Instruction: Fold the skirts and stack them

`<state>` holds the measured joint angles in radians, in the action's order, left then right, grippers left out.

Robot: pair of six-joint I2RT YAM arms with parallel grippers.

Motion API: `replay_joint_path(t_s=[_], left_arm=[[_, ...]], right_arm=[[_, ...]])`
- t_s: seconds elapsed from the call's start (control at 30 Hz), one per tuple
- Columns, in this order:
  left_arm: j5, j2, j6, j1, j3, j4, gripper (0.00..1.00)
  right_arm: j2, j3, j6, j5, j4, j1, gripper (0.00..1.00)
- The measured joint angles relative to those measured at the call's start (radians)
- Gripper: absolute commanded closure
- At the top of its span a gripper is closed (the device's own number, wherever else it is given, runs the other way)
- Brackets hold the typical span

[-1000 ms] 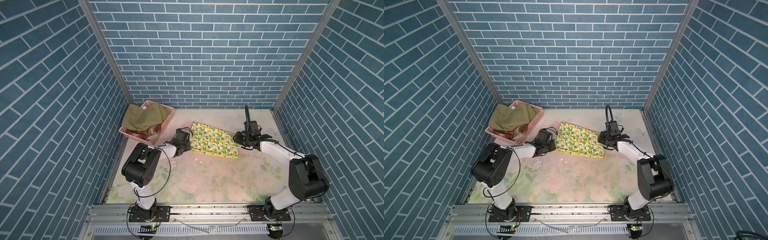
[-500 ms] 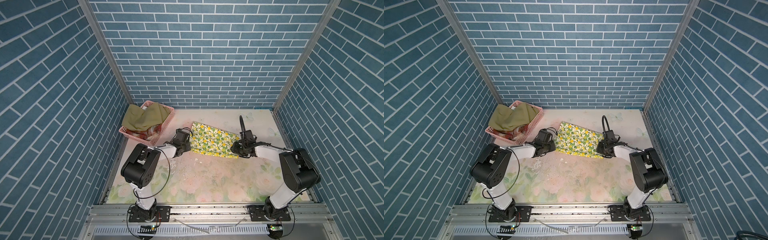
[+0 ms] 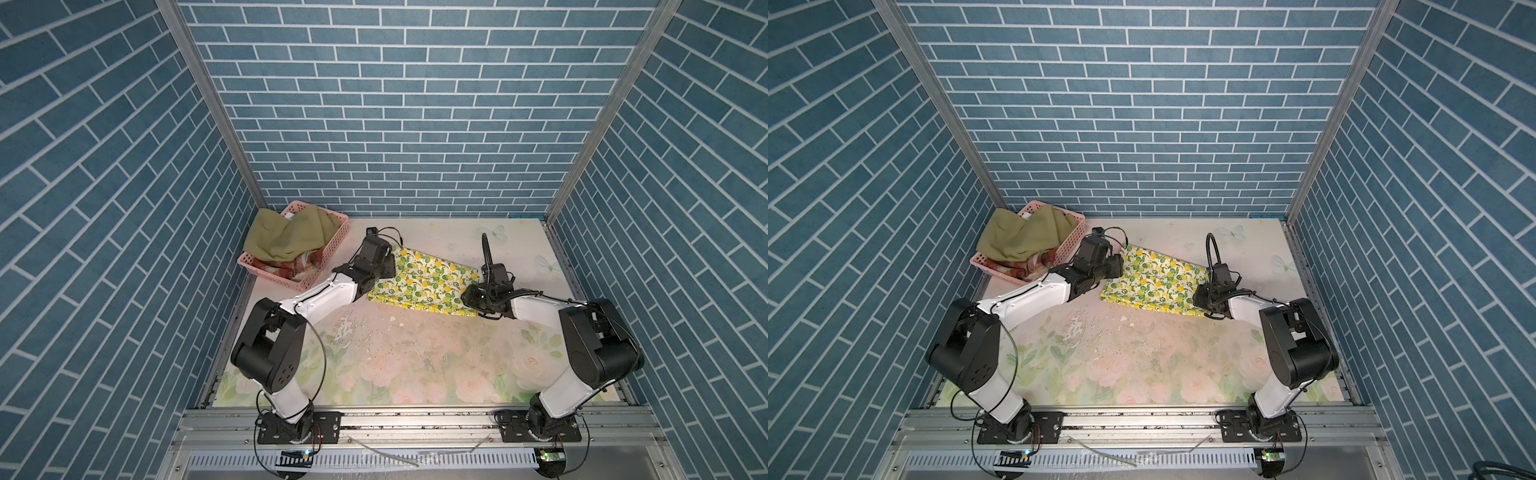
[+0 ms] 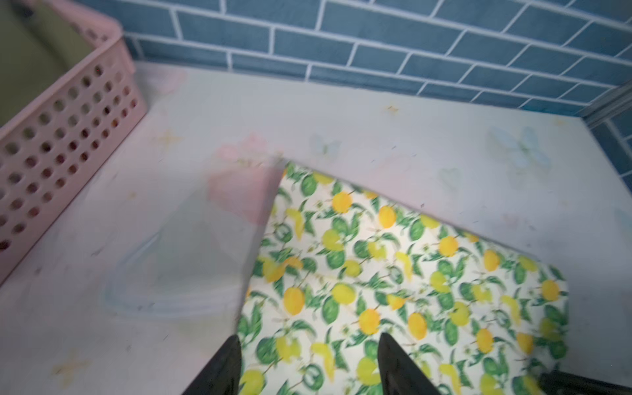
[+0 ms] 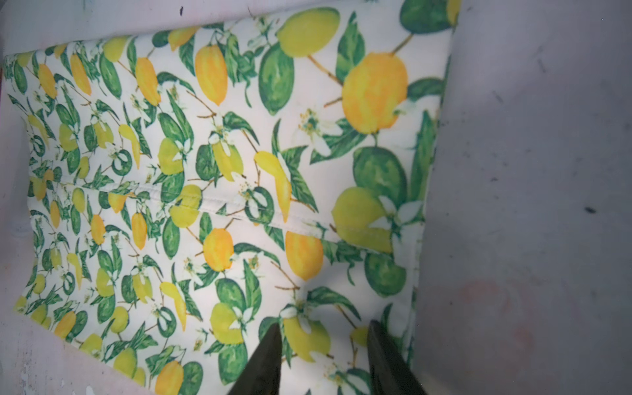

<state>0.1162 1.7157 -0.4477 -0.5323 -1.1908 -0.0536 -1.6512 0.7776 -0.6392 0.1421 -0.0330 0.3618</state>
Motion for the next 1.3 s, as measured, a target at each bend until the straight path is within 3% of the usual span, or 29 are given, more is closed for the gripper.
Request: replay_joint_path(t_s=[0.2, 0.43, 0.63, 0.9, 1.3], left_arm=[[-0.126, 0.198, -0.032, -0.014, -0.106, 0.142, 0.38], [-0.243, 0.454, -0.202, -0.015, -0.204, 0.392, 0.39], [-0.264, 0.587, -0.349, -0.018, -0.303, 0.536, 0.41], [-0.208, 0.656, -0.446, -0.025, -0.428, 0.499, 0.40], [-0.143, 0.659, -0.562, 0.052, -0.352, 0.505, 0.41]], right_arm=[[-0.004, 0.000, 0.000, 0.000, -0.012, 0.000, 0.59], [-0.015, -0.001, -0.003, 0.003, -0.040, 0.000, 0.59], [-0.031, -0.002, -0.004, 0.008, -0.077, 0.000, 0.60], [-0.047, -0.003, -0.004, 0.016, -0.119, 0.000, 0.60], [-0.040, -0.026, -0.003, 0.015, -0.140, -0.003, 0.60]])
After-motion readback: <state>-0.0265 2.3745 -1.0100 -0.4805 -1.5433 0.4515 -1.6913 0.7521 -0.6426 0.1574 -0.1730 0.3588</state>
